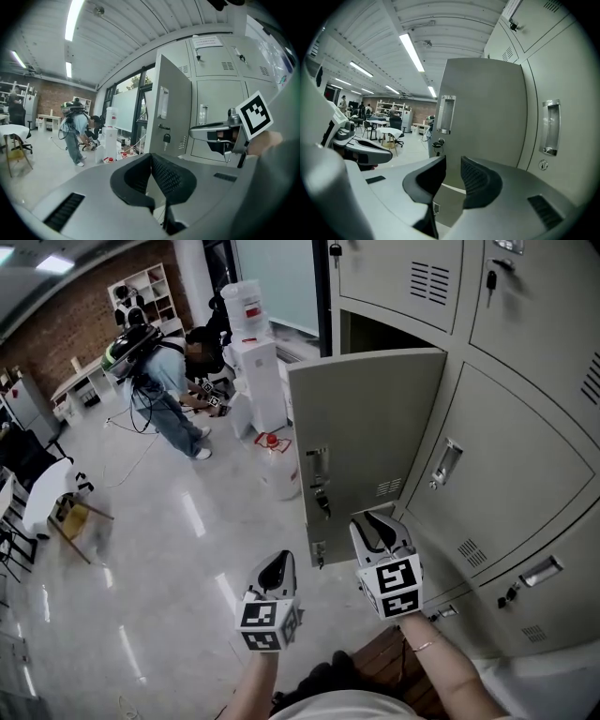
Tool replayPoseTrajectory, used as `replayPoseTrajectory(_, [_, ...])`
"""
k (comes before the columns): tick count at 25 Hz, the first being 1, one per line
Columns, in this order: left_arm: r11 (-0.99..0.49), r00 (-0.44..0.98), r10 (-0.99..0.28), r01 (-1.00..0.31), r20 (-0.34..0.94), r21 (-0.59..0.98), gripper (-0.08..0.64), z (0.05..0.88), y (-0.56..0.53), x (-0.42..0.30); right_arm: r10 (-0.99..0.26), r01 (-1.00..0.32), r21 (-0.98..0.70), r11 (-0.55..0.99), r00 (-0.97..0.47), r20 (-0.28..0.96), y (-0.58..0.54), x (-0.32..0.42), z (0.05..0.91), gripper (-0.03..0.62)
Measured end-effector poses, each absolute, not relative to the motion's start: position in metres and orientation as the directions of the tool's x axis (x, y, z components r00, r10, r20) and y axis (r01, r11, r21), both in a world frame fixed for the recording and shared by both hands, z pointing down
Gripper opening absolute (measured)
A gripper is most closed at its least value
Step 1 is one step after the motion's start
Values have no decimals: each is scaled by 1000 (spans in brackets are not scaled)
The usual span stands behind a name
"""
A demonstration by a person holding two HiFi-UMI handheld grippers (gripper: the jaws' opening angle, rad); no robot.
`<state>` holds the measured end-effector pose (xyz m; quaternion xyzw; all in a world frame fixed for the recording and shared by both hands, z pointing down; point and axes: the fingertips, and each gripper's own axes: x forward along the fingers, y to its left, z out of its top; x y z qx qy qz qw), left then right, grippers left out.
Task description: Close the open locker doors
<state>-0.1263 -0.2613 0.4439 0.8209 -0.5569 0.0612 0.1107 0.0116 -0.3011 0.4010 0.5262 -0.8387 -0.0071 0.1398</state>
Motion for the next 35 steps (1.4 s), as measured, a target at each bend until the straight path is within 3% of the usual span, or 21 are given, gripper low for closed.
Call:
replayPoseTrajectory(9, [-304,323,-919,-946,225,114,21,441,-267,-127,-878,-872,167,461,-421,226,-341,4,404,41])
replayPoseTrajectory(35, [-272,294,-919,-955,262,116,21,462,-272,-136,-911,-916,196,350,-284,300,-424,15,423,28])
